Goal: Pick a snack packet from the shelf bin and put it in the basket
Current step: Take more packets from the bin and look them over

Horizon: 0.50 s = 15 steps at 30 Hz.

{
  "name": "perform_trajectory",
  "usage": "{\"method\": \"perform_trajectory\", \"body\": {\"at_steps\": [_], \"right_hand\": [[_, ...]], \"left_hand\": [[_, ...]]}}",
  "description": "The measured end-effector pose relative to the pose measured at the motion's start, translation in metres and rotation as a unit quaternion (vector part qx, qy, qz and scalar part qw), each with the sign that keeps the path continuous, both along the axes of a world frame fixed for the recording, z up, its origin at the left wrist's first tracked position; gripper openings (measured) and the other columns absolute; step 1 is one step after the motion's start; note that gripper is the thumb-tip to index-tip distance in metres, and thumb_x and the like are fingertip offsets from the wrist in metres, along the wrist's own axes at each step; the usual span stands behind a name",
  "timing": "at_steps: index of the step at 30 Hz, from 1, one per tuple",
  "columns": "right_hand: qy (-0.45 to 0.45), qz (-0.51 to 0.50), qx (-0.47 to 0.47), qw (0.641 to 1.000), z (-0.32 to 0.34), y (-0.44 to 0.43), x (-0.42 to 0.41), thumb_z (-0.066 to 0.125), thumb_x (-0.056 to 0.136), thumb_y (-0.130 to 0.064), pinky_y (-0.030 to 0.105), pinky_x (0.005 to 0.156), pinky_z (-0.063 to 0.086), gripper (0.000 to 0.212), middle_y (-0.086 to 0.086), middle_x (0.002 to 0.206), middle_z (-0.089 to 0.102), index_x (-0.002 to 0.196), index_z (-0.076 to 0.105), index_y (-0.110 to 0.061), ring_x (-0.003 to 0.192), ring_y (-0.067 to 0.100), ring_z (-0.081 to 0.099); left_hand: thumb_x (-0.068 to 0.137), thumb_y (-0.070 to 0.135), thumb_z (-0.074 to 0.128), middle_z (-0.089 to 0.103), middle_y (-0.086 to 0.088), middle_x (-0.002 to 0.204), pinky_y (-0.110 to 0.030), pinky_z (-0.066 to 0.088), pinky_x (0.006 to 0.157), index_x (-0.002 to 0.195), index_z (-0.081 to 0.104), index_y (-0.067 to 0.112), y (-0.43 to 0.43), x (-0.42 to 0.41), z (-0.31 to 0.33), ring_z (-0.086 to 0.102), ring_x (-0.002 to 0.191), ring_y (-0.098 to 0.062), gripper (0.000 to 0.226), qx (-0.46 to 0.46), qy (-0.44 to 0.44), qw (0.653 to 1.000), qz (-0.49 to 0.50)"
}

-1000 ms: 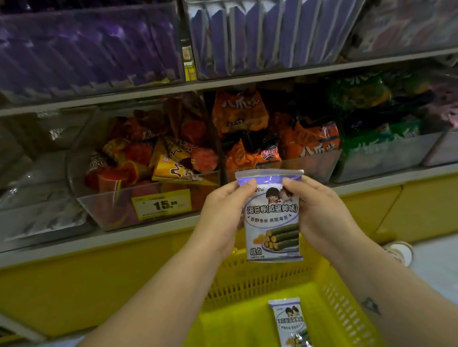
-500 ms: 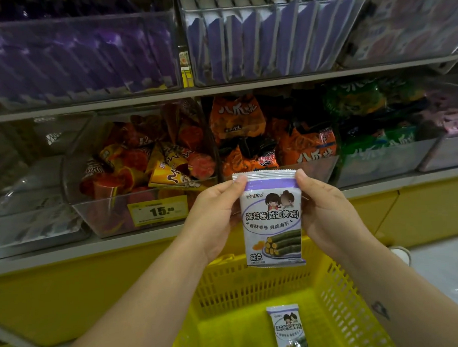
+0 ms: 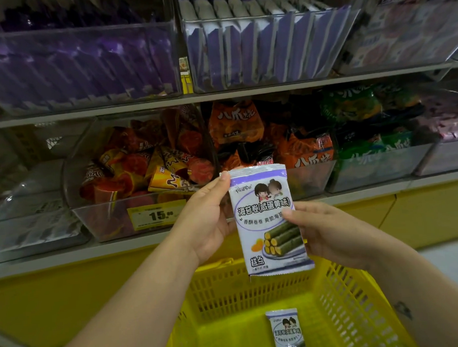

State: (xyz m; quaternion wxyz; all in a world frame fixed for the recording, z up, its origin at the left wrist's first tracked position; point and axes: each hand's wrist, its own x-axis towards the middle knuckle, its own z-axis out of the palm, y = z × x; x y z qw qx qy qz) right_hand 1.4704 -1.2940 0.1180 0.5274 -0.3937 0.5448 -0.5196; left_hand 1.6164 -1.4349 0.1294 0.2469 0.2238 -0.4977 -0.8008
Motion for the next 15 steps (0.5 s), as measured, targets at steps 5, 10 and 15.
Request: {"method": "perform_trajectory", "body": {"at_steps": [5,10,15], "right_hand": [[-0.059,-0.062,-0.027,0.996,0.000,-0.005,-0.001,0.052,0.090,-0.035,0.056,0.102,0.044,0.040,0.017,0.125,0.064,0.123,0.063,-0.014,0.120,0.037,0.058],[-0.086,-0.094,-0.057,0.990,0.004,-0.005,-0.003,0.053,0.090,-0.037,0.049,0.094,0.052,0.040,0.015,0.122,0.067,0.121,0.062,-0.015,0.115,0.033,0.062],[-0.136,-0.126,-0.071,0.980,0.005,-0.007,-0.001,0.053,0.087,-0.035,0.044,0.088,0.056,0.043,0.017,0.120,0.067,0.120,0.062,-0.010,0.114,0.033,0.063]], "left_hand": [[0.075,0.023,0.071,0.073,0.001,0.110,-0.031,0.060,0.071,0.115,0.063,0.027,-0.002,0.009,-0.001,0.071,0.095,-0.015,0.041,-0.109,-0.076,0.979,-0.153],[0.076,0.012,0.075,0.071,0.006,0.115,-0.024,0.056,0.074,0.123,0.057,0.030,-0.004,0.011,-0.006,0.069,0.103,-0.012,0.054,-0.168,-0.078,0.967,-0.173],[0.071,0.009,0.076,0.068,0.005,0.123,-0.027,0.057,0.078,0.135,0.047,0.034,-0.005,0.012,-0.003,0.067,0.108,-0.016,0.074,-0.214,-0.046,0.959,-0.179]]}}
